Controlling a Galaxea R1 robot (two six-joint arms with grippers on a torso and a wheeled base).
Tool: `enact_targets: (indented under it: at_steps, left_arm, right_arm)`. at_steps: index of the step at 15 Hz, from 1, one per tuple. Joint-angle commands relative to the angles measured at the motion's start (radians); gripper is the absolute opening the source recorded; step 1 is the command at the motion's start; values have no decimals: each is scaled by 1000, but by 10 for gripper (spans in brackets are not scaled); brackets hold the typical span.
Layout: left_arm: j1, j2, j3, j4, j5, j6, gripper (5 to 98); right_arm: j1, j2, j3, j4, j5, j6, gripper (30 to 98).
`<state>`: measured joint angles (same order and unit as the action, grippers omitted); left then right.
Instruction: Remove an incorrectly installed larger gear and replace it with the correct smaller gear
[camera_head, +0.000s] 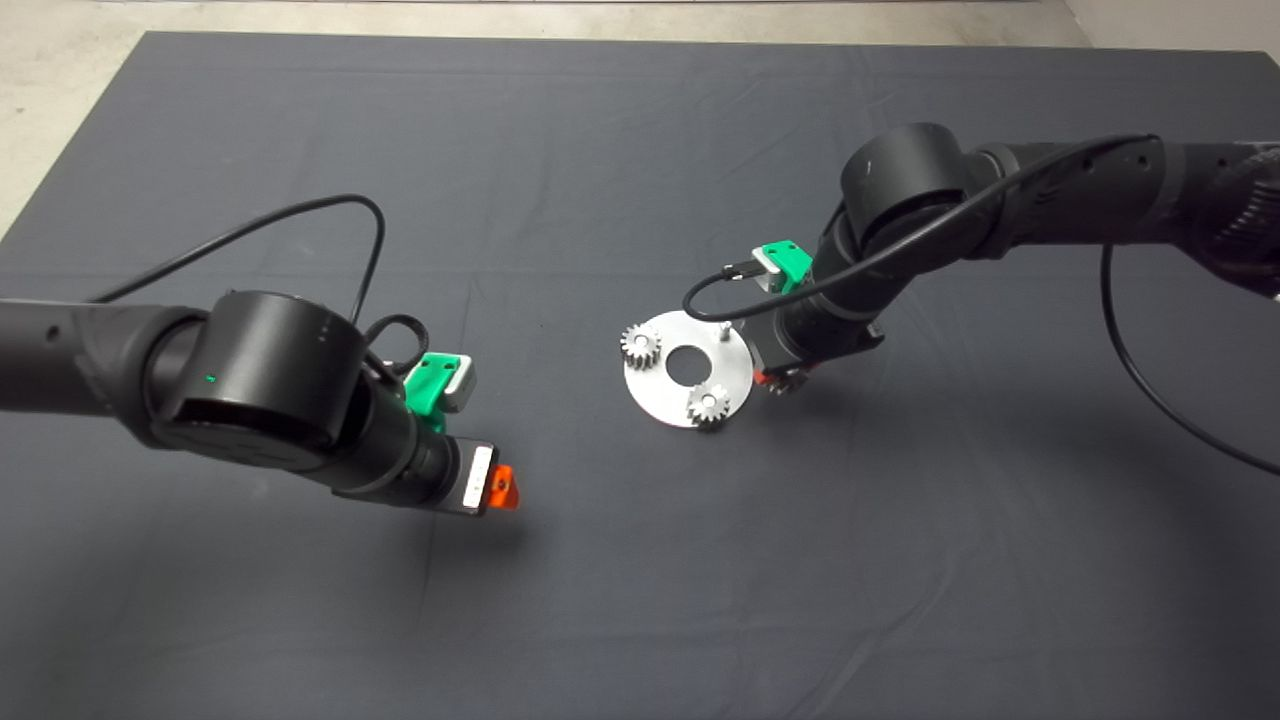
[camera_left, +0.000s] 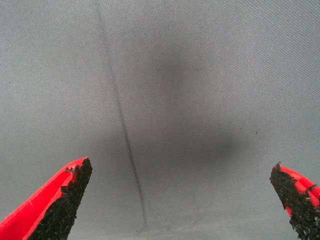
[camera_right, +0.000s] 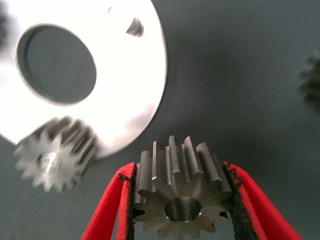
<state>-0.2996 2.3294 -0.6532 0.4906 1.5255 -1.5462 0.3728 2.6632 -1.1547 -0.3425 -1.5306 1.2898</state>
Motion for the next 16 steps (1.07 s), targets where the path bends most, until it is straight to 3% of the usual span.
enact_targets:
  at_steps: [1, 6, 10, 16]
  left_arm:
    - [-13, 2, -9, 13, 22, 3, 921]
    - [-13, 9, -8, 13, 22, 1, 921]
    - [-13, 46, -33, 13, 24, 1, 921]
    - [-15, 98, -64, 10, 25, 2, 921]
  right_arm:
    - [20, 77, -179, -61, -127, -105, 367]
    - [42, 111, -233, -50, -127, -139, 367]
    - [160, 145, -253, 51, -127, -141, 368]
    - [183, 160, -309, 71, -127, -168, 367]
